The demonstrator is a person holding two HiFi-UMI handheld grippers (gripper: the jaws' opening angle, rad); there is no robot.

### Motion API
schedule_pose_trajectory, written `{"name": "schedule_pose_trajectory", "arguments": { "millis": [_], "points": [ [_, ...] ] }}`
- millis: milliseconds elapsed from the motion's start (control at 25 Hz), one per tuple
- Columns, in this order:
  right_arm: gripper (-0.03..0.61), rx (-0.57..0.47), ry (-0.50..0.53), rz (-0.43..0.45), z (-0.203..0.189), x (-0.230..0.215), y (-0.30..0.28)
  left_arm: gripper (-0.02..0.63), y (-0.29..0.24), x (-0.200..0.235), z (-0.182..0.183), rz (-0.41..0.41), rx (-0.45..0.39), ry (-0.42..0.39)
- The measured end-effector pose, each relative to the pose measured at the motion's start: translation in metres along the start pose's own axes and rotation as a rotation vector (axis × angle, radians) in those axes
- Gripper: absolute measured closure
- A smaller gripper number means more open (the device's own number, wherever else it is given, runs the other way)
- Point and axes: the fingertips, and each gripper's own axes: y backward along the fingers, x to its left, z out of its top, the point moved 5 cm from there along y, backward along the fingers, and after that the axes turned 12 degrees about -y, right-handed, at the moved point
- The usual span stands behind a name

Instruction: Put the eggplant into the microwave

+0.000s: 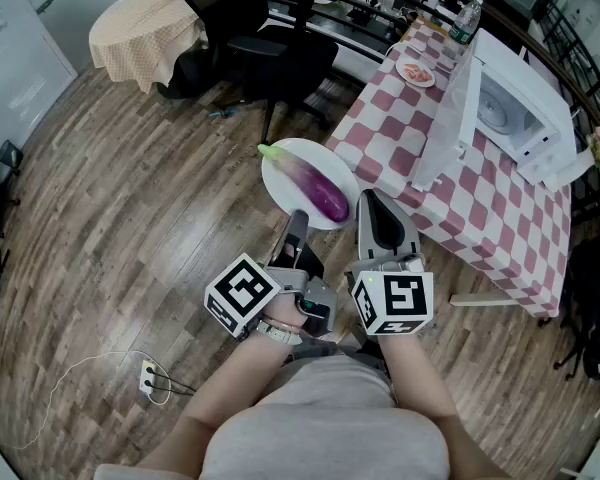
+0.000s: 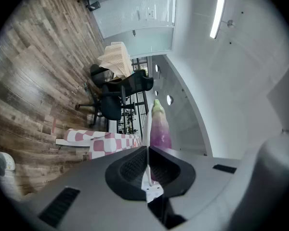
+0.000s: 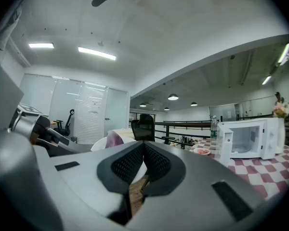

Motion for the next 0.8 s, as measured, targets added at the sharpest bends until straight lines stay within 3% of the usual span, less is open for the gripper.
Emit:
{"name": "schedule_pose_trajectory", "arguments": {
  "millis": [520, 800],
  "points": [
    [0.554, -0.026, -0.011, -0.033, 0.007, -0.011, 0.011, 0.600, -0.010, -0.014, -0.009, -0.029, 0.058, 0.044],
    [0.554, -0.044, -0.014, -0.111, 0.013, -0.042, 0.030, 0.598, -0.028, -0.025, -0.037, -0.052, 0.139, 0.060]
  ]
}}
